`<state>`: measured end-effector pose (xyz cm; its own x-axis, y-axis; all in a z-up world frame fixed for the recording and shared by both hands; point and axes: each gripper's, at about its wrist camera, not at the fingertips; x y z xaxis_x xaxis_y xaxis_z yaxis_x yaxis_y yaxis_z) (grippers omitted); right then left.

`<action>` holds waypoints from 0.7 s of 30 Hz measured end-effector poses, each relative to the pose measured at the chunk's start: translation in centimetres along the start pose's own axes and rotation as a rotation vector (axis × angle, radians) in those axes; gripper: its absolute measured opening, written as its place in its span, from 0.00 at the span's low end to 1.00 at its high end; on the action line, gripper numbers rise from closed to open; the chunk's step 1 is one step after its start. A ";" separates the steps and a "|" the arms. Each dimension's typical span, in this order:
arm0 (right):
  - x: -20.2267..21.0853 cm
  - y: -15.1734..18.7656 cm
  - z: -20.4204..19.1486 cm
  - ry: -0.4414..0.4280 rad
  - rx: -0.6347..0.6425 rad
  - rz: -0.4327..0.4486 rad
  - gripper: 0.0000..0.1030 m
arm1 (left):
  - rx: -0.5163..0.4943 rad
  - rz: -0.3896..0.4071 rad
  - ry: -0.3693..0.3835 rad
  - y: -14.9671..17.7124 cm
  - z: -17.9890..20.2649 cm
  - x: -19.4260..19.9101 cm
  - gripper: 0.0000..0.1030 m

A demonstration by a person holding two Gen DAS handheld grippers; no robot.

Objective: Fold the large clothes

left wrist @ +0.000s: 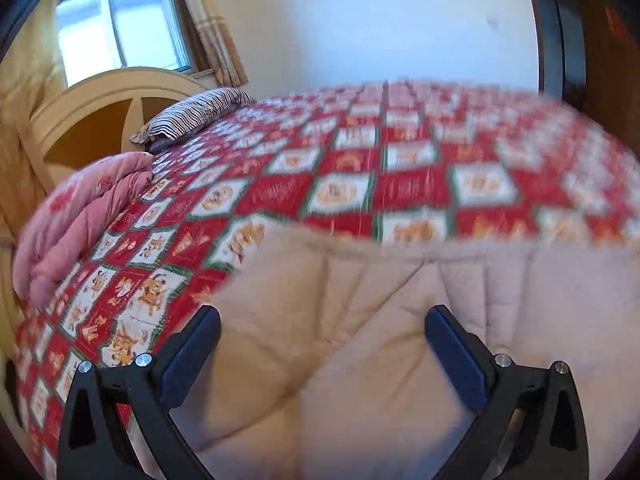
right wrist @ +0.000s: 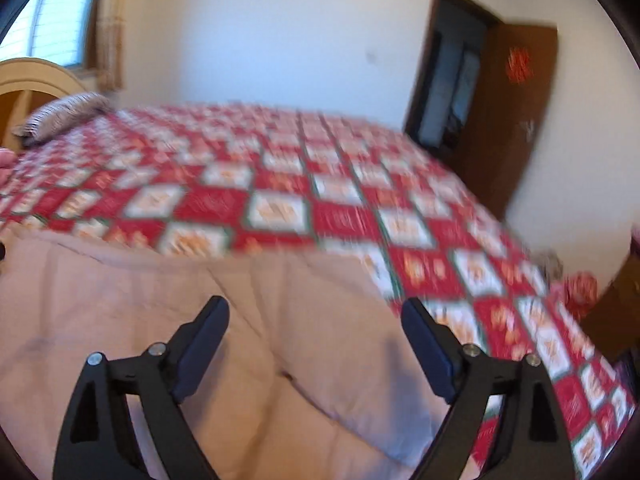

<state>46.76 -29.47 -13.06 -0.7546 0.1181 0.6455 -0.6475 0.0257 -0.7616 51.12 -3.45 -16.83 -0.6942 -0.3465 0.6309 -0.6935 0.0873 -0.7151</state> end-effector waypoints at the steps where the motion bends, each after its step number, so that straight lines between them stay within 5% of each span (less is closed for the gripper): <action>1: -1.3 0.7 0.5 -0.018 -0.022 -0.044 0.87 | 0.032 -0.005 0.017 0.4 -0.4 -0.3 0.99; 7: -3.6 1.7 -0.1 -0.067 -0.035 -0.055 0.91 | 0.118 -0.028 0.063 1.5 -1.4 -1.4 0.99; 21: -5.9 2.3 -0.1 -0.078 -0.064 -0.152 0.98 | 0.089 -0.063 0.038 1.6 -0.4 -2.3 0.99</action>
<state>49.76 -30.02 -18.62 -0.6559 0.0308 0.7542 -0.7487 0.1004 -0.6552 51.60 -2.16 -19.32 -0.6577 -0.3127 0.6853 -0.7174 -0.0175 -0.6964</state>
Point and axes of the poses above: each gripper's, at about its wrist camera, not at the fingertips, and x roughly against the way its jaws point, z to its right, y to its underside, and after that the axes turned 9 degrees about -y, right-handed
